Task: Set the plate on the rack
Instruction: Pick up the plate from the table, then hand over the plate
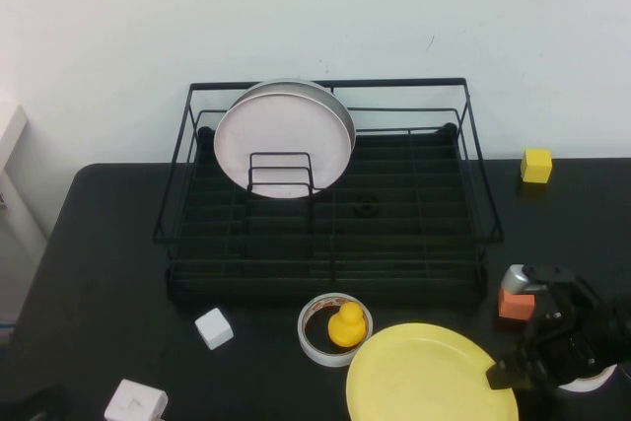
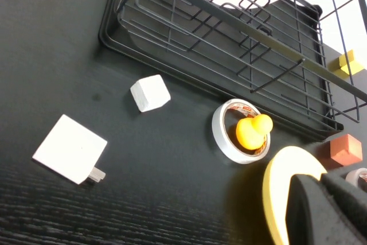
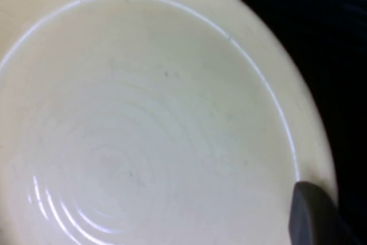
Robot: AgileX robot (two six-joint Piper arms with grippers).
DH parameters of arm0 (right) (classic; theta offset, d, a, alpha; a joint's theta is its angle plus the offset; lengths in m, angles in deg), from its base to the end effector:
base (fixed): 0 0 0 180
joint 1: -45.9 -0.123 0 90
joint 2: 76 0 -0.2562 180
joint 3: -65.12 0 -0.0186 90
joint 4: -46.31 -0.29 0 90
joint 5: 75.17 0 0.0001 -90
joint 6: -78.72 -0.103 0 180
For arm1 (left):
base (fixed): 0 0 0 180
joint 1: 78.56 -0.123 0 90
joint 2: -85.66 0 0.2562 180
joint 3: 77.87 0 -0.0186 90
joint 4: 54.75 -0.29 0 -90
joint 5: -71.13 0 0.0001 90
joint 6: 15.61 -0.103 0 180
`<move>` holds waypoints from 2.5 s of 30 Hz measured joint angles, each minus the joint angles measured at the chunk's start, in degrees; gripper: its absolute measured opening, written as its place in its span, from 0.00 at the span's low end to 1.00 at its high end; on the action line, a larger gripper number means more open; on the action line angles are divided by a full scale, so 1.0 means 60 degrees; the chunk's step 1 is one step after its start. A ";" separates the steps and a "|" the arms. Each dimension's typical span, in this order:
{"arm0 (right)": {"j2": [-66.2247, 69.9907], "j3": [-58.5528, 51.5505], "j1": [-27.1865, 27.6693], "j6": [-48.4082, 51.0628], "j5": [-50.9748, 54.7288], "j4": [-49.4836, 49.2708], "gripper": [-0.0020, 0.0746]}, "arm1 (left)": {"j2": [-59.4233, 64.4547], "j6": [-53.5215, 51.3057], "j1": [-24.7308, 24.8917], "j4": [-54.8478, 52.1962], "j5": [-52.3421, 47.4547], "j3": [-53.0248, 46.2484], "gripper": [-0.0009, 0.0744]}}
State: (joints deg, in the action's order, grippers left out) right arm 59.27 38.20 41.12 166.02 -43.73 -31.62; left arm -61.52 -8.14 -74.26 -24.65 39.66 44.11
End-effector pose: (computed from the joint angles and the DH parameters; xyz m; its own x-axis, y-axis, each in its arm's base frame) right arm 0.2991 0.0778 -0.0542 -0.9281 -0.2478 -0.2779 -0.3544 0.8166 0.4556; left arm 0.1596 -0.0391 0.2283 -0.5661 -0.4955 -0.6588 -0.0162 0.8057 -0.5921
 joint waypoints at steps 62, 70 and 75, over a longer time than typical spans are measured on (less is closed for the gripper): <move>-0.5801 0.2179 -0.4433 0.0389 0.1517 -0.1594 0.06 | 0.0007 -0.5143 -0.0036 0.4724 -0.0106 -0.0017 0.09; -0.5801 0.2179 -0.4450 0.1039 0.2491 -0.2104 0.37 | 0.0007 -0.6817 -0.0043 0.4683 0.0662 -0.0048 0.06; -0.5801 0.2278 -0.4430 0.1376 0.2636 -0.2641 0.62 | 0.0007 -0.7520 -0.0043 0.4704 0.1086 -0.0048 0.06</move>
State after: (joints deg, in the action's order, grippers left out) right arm 24.46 51.87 14.54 174.28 -27.91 -47.46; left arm -61.48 -53.25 -74.52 3.58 46.17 43.82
